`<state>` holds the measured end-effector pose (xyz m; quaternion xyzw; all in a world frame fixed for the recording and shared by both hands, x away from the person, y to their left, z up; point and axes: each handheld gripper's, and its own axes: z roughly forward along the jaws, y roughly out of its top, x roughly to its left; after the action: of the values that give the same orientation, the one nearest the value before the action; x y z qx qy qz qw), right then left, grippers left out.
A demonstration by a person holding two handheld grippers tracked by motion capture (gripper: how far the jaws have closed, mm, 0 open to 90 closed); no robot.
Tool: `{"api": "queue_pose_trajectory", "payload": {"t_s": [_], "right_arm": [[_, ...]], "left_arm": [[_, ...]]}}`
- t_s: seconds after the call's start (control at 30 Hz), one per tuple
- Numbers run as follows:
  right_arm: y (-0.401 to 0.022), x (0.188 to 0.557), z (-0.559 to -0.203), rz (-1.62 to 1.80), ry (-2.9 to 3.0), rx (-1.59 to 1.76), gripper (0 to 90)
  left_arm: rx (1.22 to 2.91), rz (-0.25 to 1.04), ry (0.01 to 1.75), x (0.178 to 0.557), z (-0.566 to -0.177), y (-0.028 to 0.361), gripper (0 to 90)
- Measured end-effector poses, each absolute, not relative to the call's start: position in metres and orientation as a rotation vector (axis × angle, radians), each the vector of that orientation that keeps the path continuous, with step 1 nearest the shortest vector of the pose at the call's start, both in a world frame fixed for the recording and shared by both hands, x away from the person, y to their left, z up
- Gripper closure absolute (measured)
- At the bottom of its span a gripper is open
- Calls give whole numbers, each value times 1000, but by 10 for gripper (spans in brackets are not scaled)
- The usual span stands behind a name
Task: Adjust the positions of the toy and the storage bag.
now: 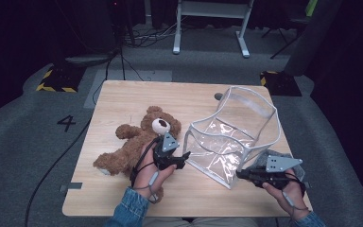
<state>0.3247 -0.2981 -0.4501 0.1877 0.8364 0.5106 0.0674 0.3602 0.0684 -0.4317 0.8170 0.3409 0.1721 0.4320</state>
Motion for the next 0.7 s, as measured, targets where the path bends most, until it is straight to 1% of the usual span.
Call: {"api": "queue_pose_trajectory", "payload": {"t_s": [0.13,0.17,0.2,0.23,0.3,0.33,0.37,0.43,0.5,0.57,0.7], "right_arm": [[-300,313,-449,1545,2557,520,882],[-300,311,-449,1545,2560,513,882],[-301,309,-449,1548,2555,516,881],[-303,308,-449,1538,2557,526,881],[-305,307,-450,1553,2548,538,881],[-304,307,-451,1566,2546,549,880],[-304,307,-451,1564,2538,552,880],[-304,307,-451,1548,2535,550,877],[-304,308,-450,1551,2532,549,877],[-303,308,-449,1544,2529,543,876],[-302,306,-445,1512,2521,525,876]], "left_arm": [[2038,399,834,368,-431,63,297],[2038,405,828,369,-430,62,316],[2042,377,807,371,-430,60,324],[2040,358,781,372,-430,59,373],[2055,279,726,372,-430,58,595],[2089,324,695,371,-430,57,628],[2100,337,691,369,-429,58,710],[2103,297,699,366,-426,61,831],[2111,318,686,361,-426,63,859],[2129,352,680,355,-424,63,866],[2138,354,677,340,-424,67,867]]}}
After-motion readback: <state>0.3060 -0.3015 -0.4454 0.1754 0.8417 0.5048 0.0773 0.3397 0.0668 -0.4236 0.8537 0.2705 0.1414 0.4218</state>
